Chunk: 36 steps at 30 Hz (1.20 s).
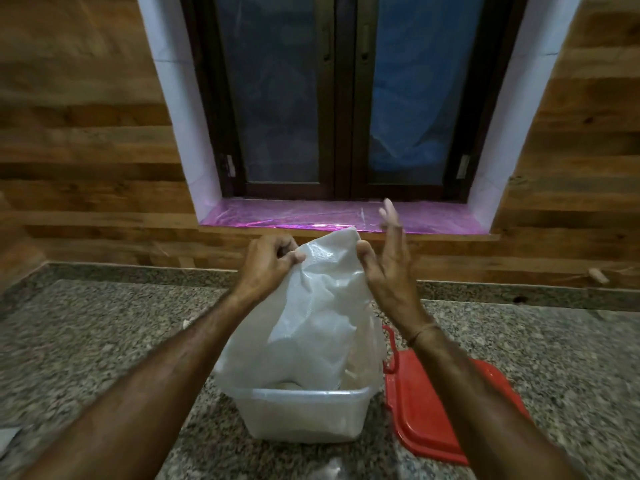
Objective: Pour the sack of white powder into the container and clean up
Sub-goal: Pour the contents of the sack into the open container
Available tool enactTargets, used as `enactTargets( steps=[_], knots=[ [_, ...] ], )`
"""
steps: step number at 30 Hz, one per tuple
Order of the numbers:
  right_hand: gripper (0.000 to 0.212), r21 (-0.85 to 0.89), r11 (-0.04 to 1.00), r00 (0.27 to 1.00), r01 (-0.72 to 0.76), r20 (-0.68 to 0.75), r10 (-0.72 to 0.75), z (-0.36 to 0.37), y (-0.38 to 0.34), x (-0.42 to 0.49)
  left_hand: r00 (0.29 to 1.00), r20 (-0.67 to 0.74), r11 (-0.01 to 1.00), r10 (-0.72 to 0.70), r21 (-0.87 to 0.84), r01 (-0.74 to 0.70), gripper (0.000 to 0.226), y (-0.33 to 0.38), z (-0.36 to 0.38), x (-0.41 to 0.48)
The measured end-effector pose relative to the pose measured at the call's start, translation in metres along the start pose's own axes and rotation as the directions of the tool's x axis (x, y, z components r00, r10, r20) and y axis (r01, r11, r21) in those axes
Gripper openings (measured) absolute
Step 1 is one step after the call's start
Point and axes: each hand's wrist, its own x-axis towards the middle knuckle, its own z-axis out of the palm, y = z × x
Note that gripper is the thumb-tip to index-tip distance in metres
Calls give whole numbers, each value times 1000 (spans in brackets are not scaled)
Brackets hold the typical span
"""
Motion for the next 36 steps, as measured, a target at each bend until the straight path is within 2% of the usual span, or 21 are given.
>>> enactTargets(
  steps=[2, 3, 4, 6, 8, 10, 12, 16, 20, 22, 24, 25, 26, 28, 29, 32, 34, 36],
  knots=[
    [82, -194, 950, 968, 244, 111, -226, 8, -17, 12, 999, 34, 1000, 20, 4, -20, 21, 5, 4, -2],
    [80, -314, 887, 938, 338, 192, -289, 10, -21, 17, 999, 43, 1000, 25, 9, -25, 21, 6, 5, -3],
    [73, -425, 810, 907, 405, 299, -297, 12, -20, 22, 998, 47, 999, 33, 11, -33, 20, 7, 5, -3],
    [51, -567, 677, 841, 470, 520, -148, 13, -14, 29, 997, 62, 998, 50, 29, -52, 18, 6, 6, -4],
    [24, -602, 633, 806, 486, 588, -60, 10, -11, 31, 995, 82, 997, 55, 47, -59, 20, 5, 9, -7],
    [13, -595, 647, 811, 477, 582, -62, 10, -9, 30, 996, 77, 997, 53, 56, -57, 22, 6, 14, -11],
    [16, -543, 736, 818, 404, 575, -25, 11, -8, 26, 996, 63, 996, 56, 68, -60, 26, 7, 18, -13],
    [5, -463, 868, 868, 182, 490, 79, 5, -1, 26, 995, 92, 992, 44, 115, -55, 24, 5, 14, -17],
    [13, -335, 942, 915, -17, 374, 150, -3, 10, 24, 981, 190, 971, -33, 237, -13, 25, -20, -14, -21],
    [8, -365, 930, 929, 48, 359, 93, 4, 6, 19, 982, 180, 960, -66, 279, 14, 30, -28, -21, -23],
    [38, -512, 827, 934, 233, 356, -43, 14, -3, 17, 986, 150, 948, -76, 317, 25, 38, -24, -19, -23],
    [53, -534, 790, 917, 302, 389, -88, 20, -10, 17, 989, 132, 948, -69, 318, 24, 37, -20, -19, -24],
    [59, -526, 772, 882, 357, 461, -94, 24, -16, 17, 991, 118, 950, -59, 312, 19, 33, -16, -19, -24],
    [50, -484, 772, 784, 411, 620, -30, 32, -20, 18, 992, 114, 958, -46, 286, 12, 27, -9, -20, -26],
    [40, -469, 792, 767, 392, 642, 0, 34, -20, 17, 992, 120, 960, -36, 279, 1, 25, -7, -21, -27],
    [10, -411, 866, 851, 286, 523, -33, 38, -16, 17, 992, 117, 952, -46, 307, 8, 28, -9, -31, -30],
    [6, -416, 873, 889, 253, 456, -40, 39, -13, 21, 982, 139, 925, -129, 374, 68, 33, -23, -48, -33],
    [9, -389, 908, 917, 154, 399, 15, 38, -6, 24, 955, 193, 928, -224, 343, 149, 36, -40, -71, -43]
  ],
)
